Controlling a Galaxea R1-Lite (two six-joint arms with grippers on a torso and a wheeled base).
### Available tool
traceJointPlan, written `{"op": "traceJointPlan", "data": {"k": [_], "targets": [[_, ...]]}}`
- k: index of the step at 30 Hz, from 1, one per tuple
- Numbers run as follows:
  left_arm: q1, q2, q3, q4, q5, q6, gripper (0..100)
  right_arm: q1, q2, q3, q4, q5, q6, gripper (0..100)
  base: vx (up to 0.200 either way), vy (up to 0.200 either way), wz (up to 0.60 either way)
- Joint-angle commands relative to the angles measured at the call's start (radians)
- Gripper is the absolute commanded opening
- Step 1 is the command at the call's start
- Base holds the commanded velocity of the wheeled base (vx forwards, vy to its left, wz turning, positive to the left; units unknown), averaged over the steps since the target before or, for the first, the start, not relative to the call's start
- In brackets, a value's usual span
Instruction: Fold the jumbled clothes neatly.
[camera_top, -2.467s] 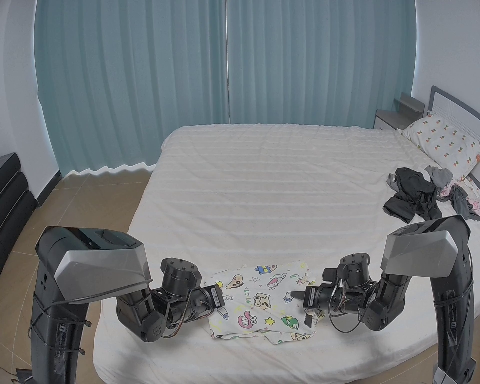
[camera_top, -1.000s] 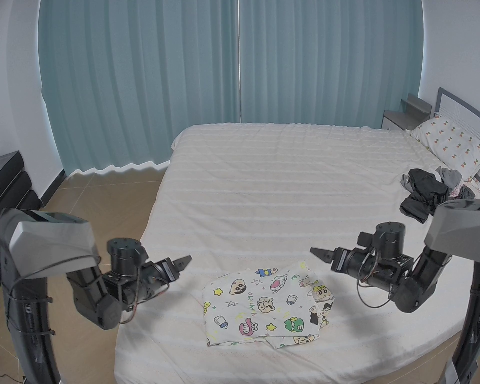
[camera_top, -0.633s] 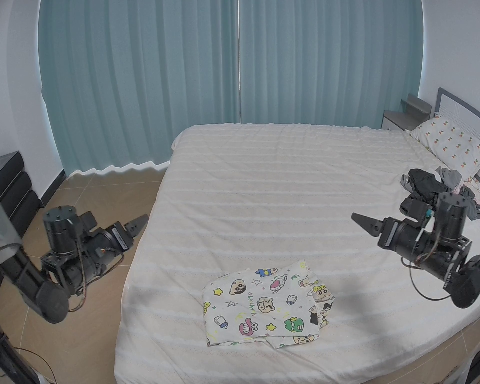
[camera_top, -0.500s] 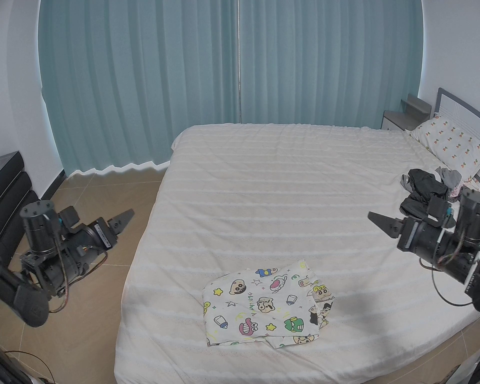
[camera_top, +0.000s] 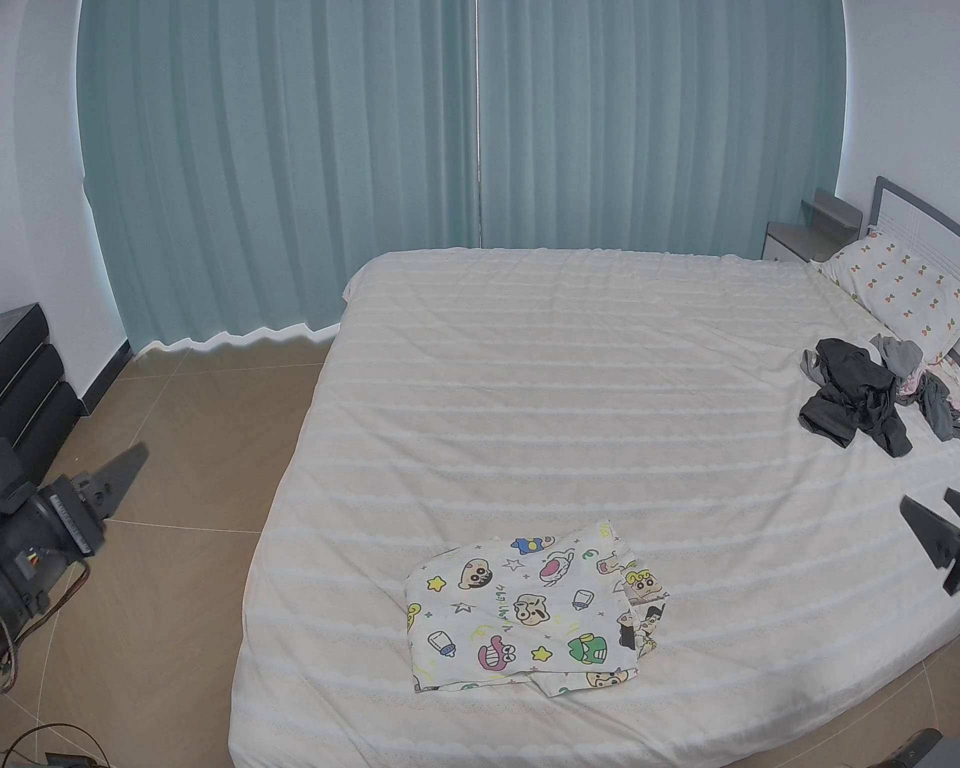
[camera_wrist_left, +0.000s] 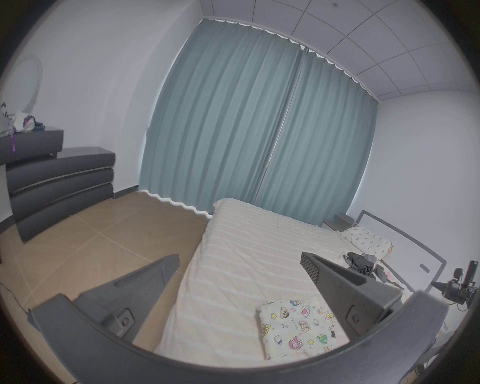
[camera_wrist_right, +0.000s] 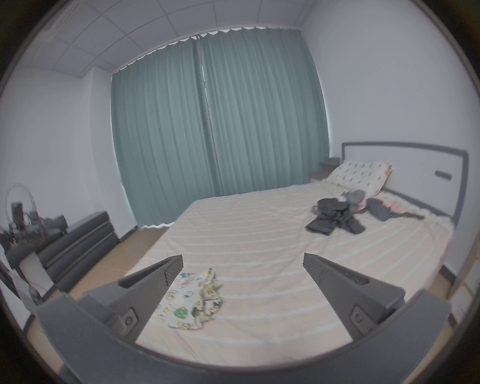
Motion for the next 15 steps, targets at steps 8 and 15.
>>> {"op": "traceJointPlan", "data": {"k": [8, 15], "targets": [[0.108, -0.709, 0.07, 0.475, 0.088, 0.208, 100, -0.229, -0.546, 0.338, 0.061, 0.138, -0.232, 100, 0.0, 0.0, 0.0], [0.206, -0.797, 0.13, 0.476, 0.087, 0.271, 100, -0.229, -0.546, 0.332, 0.081, 0.231, -0.204, 100, 0.0, 0.0, 0.0]]}}
